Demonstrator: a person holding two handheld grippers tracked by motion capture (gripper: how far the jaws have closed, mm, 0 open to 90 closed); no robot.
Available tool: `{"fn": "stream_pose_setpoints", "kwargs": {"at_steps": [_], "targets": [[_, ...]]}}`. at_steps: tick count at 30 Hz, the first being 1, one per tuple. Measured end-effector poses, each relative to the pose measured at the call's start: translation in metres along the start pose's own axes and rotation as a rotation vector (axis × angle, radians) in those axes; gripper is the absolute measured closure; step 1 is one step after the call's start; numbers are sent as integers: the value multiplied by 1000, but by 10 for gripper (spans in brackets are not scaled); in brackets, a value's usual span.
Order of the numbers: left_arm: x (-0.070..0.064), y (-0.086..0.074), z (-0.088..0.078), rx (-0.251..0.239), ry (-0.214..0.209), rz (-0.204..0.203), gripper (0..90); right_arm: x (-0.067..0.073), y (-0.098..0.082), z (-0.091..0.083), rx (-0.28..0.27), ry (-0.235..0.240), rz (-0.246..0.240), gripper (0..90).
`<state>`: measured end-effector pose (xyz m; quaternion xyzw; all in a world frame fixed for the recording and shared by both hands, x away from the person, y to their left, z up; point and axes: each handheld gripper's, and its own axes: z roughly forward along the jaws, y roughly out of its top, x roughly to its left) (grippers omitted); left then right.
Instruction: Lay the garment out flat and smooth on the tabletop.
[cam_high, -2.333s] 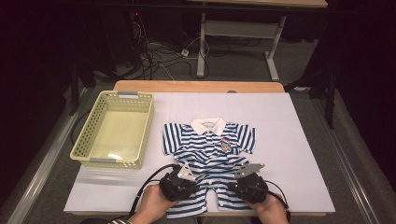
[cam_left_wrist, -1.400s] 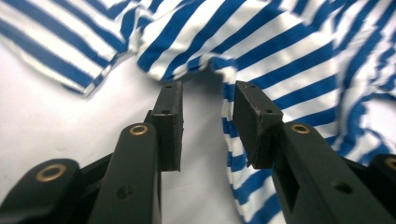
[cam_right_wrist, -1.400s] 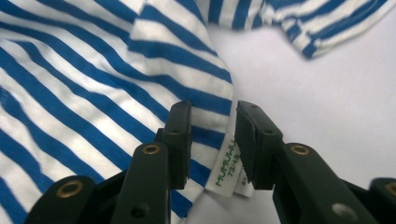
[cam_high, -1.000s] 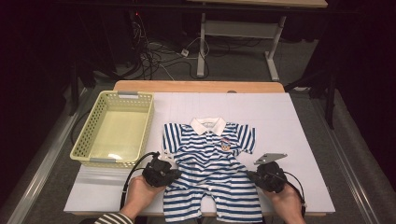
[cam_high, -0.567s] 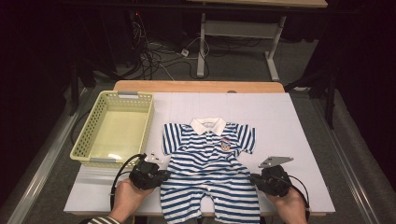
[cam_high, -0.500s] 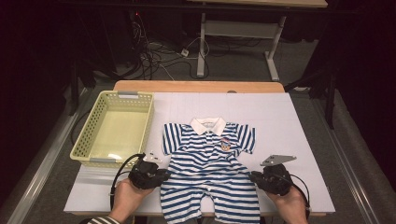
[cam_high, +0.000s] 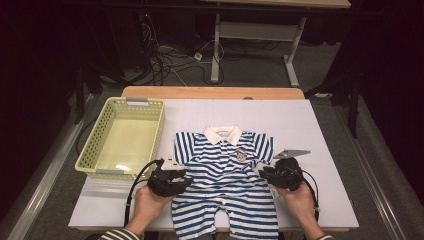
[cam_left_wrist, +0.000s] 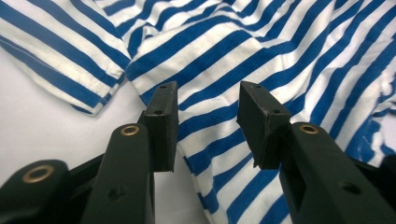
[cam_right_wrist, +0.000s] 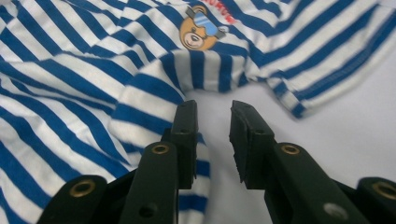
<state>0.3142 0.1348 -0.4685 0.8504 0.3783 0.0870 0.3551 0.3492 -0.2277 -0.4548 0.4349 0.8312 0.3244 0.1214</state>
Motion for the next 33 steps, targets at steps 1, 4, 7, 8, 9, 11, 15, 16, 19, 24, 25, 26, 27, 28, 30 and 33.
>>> {"fn": "stream_pose_setpoints", "kwargs": {"at_steps": [1,4,7,8,9,11,15,16,19,24,25,26,27,28,30,33], "targets": [[0,0,1,6,6,3,553,2,2,3,3,4,-2,707],[1,-1,3,12,23,3,542,8,6,9,13,15,-9,673],[4,-3,5,17,16,-14,531,14,9,13,12,31,-20,629],[4,-3,5,22,16,-12,531,16,9,15,18,32,-23,621],[4,-3,6,26,17,-11,531,17,9,16,21,32,-27,620],[4,-3,7,27,15,-13,530,21,10,21,39,29,-41,621],[3,-3,9,38,13,-7,530,29,10,29,81,-12,-108,715],[3,-3,9,40,11,-6,530,31,10,29,84,-11,-129,786],[2,-4,10,44,10,-6,530,36,10,29,94,0,-146,877],[2,-5,10,51,7,1,530,35,10,27,100,-3,-152,888],[2,-5,10,52,6,3,530,34,10,25,98,-9,-151,888],[2,-5,10,52,5,3,530,32,10,23,94,-13,-141,888],[2,-5,10,52,4,1,530,29,10,20,85,-15,-133,888],[2,-6,10,52,3,-1,530,25,9,17,78,-19,-121,888],[2,-6,11,58,-1,0,531,18,8,11,66,-38,-105,888],[3,-5,12,65,-5,0,534,6,6,2,54,-83,-84,888]]}}
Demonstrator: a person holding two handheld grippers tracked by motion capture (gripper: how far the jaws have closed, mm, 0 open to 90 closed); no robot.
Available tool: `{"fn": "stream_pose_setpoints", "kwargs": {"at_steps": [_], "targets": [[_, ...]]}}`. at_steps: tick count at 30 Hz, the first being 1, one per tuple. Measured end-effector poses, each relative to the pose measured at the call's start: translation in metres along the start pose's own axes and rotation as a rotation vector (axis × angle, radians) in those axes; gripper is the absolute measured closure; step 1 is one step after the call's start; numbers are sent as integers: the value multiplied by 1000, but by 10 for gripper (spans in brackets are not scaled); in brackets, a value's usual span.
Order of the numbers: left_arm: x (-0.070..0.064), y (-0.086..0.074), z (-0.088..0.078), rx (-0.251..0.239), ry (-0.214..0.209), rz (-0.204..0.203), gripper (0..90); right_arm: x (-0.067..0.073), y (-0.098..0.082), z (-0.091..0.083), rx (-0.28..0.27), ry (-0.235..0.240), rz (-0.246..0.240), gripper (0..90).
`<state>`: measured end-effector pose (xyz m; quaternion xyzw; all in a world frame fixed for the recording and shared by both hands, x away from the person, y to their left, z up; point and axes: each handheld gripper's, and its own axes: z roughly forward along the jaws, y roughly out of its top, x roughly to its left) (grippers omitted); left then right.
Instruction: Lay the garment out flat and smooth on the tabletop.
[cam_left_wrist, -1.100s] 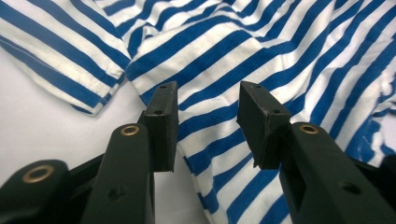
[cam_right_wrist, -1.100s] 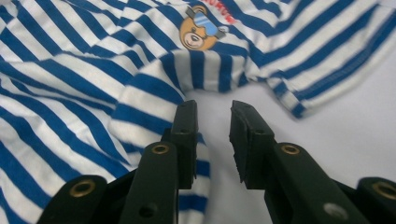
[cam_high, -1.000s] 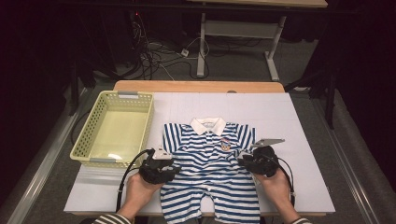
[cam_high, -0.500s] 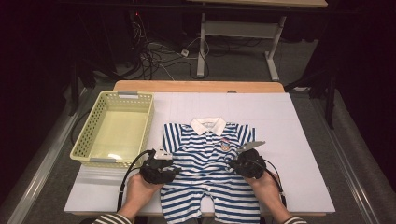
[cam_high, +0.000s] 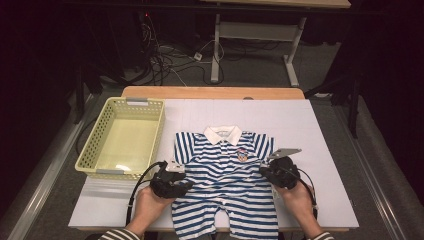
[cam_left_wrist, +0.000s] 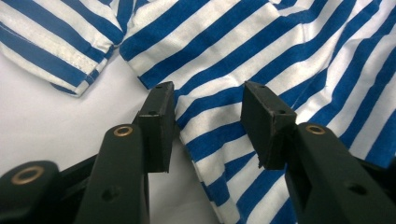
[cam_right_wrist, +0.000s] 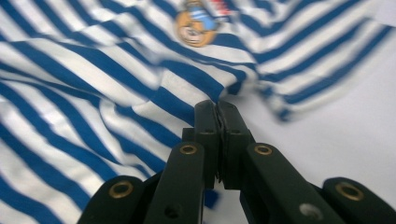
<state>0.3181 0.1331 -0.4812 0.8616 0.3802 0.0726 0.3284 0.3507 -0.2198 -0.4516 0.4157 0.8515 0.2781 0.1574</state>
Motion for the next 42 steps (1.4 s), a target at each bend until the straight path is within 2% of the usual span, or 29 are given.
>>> {"fn": "stream_pose_setpoints", "kwargs": {"at_steps": [2,5,7,10,13,16,18,21,23,26,29,30,32,34,36,39,42], "targets": [[0,0,1,9,-2,-3,534,-8,-2,-3,-1,-30,17,888],[0,0,1,11,-1,0,533,-15,-5,-2,10,-21,42,886],[-1,0,0,8,0,3,533,-12,-6,2,28,-14,36,876],[-2,0,-7,-30,6,0,533,-9,-7,-1,2,-17,31,801],[-5,-1,-21,-93,4,-2,533,-8,-10,-15,-52,2,48,775],[-13,-2,-34,-141,6,2,534,-3,-18,-28,-84,18,35,767],[-20,-1,-36,-147,-29,8,543,3,-24,-32,-85,44,28,765],[-33,1,-27,-108,-62,53,547,13,-33,-30,-55,89,17,739],[-39,3,-16,-75,-90,67,546,20,-37,-24,-15,98,-9,717],[-46,5,0,-20,-90,93,531,26,-38,-14,33,92,-32,692],[-48,5,9,7,-96,98,528,34,-36,-11,43,34,-115,704],[-49,5,10,10,-98,99,528,37,-36,-11,49,19,-135,742],[-51,4,12,6,-94,112,531,40,-35,-11,55,30,-157,832],[-53,3,14,1,-90,135,579,40,-35,-11,61,45,-148,881],[-53,4,15,13,-129,143,705,39,-34,-11,63,46,-147,895],[-55,6,15,39,-148,169,838,40,-34,-11,69,39,-159,899],[-55,7,12,50,-161,173,859,39,-33,-11,71,45,-152,899]]}}
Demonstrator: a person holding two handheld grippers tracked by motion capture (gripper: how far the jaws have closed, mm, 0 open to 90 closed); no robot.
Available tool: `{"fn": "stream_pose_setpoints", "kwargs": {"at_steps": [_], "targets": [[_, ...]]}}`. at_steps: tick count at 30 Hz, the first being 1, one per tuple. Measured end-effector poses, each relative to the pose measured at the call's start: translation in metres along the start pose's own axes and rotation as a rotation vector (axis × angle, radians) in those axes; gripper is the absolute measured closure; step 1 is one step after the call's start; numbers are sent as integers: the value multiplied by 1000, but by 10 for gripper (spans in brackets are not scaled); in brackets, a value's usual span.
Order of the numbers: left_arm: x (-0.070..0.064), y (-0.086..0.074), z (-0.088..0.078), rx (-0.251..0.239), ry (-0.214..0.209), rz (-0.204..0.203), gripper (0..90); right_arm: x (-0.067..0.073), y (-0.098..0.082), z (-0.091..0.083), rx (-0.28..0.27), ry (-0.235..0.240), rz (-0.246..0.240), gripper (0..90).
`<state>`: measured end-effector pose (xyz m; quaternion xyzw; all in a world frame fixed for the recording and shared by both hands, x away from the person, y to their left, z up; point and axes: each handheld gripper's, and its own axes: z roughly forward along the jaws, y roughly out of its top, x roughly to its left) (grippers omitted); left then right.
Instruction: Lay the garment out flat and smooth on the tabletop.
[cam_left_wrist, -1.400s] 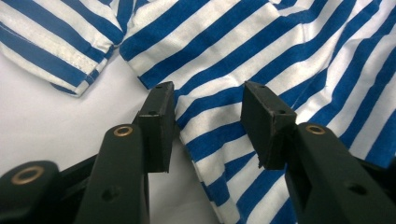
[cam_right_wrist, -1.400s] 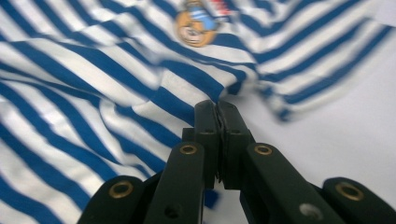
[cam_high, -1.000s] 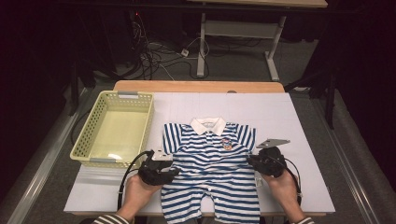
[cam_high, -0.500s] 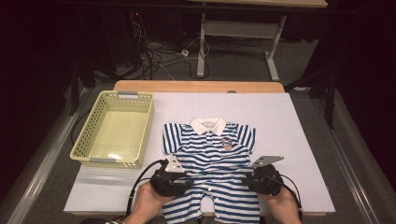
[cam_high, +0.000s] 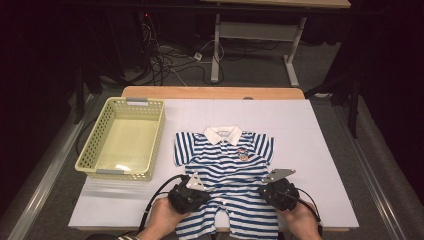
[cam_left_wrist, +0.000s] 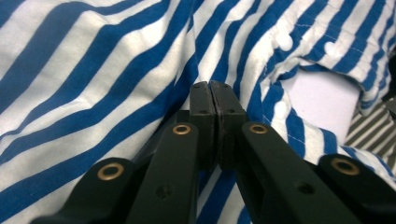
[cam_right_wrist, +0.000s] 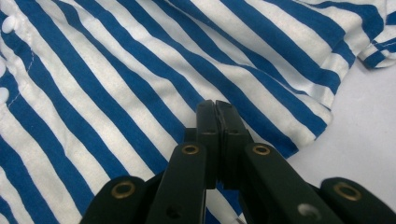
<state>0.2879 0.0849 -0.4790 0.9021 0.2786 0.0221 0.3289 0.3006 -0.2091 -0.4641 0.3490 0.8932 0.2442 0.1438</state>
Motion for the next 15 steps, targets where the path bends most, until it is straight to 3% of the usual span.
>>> {"fn": "stream_pose_setpoints", "kwargs": {"at_steps": [2,6,11,14,15], "targets": [[-4,0,-7,-40,-6,-5,855,0,-1,-1,-1,2,2,898],[-17,2,-19,-98,-15,25,798,-1,-1,0,-5,8,12,895],[-27,3,-7,-51,-25,59,783,-2,-1,0,-6,11,18,893],[-24,4,5,6,-28,41,702,-2,-1,0,-8,7,20,885],[-22,3,8,-2,-34,37,656,-2,-1,0,-10,5,23,879]]}}
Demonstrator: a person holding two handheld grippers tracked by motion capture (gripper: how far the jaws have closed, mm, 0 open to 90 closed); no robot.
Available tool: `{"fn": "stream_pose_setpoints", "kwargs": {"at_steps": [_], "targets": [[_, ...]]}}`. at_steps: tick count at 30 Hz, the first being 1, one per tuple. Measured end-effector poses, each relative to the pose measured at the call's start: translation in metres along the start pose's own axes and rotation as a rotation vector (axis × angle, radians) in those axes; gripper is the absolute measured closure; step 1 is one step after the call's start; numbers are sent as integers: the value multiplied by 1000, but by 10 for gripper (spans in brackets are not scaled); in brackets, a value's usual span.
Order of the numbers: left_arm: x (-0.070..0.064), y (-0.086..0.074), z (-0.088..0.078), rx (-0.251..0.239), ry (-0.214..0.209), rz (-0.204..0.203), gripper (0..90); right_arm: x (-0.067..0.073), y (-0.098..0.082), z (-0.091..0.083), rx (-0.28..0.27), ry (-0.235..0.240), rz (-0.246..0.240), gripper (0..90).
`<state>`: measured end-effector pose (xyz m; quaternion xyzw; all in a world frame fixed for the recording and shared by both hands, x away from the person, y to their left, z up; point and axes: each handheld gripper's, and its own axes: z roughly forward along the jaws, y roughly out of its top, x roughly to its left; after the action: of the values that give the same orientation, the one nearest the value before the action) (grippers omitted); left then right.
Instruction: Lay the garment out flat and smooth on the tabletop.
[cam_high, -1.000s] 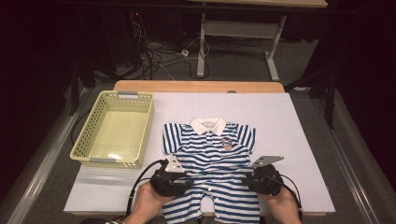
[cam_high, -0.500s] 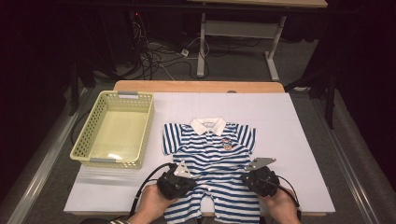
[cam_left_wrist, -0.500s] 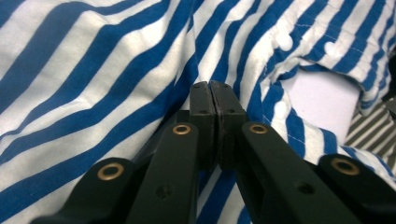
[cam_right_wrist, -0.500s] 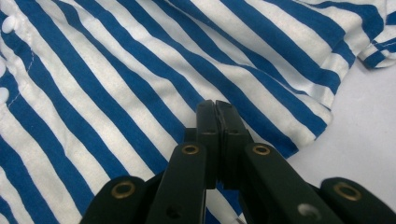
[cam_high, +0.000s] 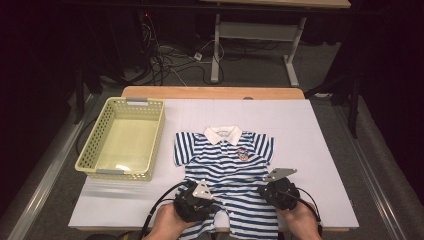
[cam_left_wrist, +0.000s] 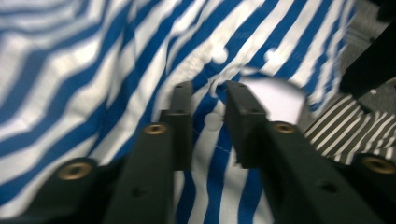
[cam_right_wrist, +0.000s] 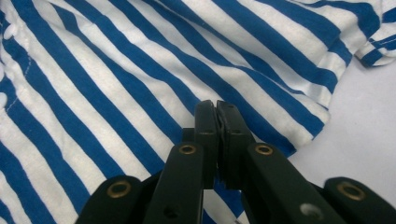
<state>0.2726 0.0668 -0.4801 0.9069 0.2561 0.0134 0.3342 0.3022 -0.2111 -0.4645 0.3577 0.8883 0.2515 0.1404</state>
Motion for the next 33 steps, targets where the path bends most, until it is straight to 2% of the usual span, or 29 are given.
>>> {"fn": "stream_pose_setpoints", "kwargs": {"at_steps": [2,4,5,6,7,10,13,17,20,24,26,29,31,33], "targets": [[2,-1,0,-15,-7,-17,624,-1,0,0,-2,-4,7,861],[2,-1,1,-18,-2,-9,620,-2,0,0,-4,-5,12,846],[1,-1,1,-17,-9,-6,635,-2,0,0,-6,-8,14,842],[0,-1,2,-13,-23,-4,690,-3,0,0,-6,-12,14,838],[-1,0,2,-10,-18,1,727,-3,0,0,-6,-16,14,836],[-2,2,2,2,-19,7,765,-3,0,0,-6,-21,15,833],[-3,2,1,13,-64,6,776,-4,0,-1,-7,-22,17,832],[-13,2,0,34,-93,43,774,-7,-3,-3,-3,-37,22,824],[-14,-1,-4,11,-94,45,758,-9,-5,-6,-9,-42,41,788],[-6,-2,-17,-64,-40,19,690,-14,-7,-9,-20,-59,61,737],[1,-3,-25,-91,17,1,634,-16,-7,-9,-22,-69,77,710],[17,-9,-31,-92,123,-37,570,-20,-9,-7,-3,-62,102,685],[32,-13,-34,-92,138,-109,555,-21,-9,-6,2,-51,111,692],[46,-18,-37,-89,147,-168,555,-22,-9,-6,8,-39,112,773]]}}
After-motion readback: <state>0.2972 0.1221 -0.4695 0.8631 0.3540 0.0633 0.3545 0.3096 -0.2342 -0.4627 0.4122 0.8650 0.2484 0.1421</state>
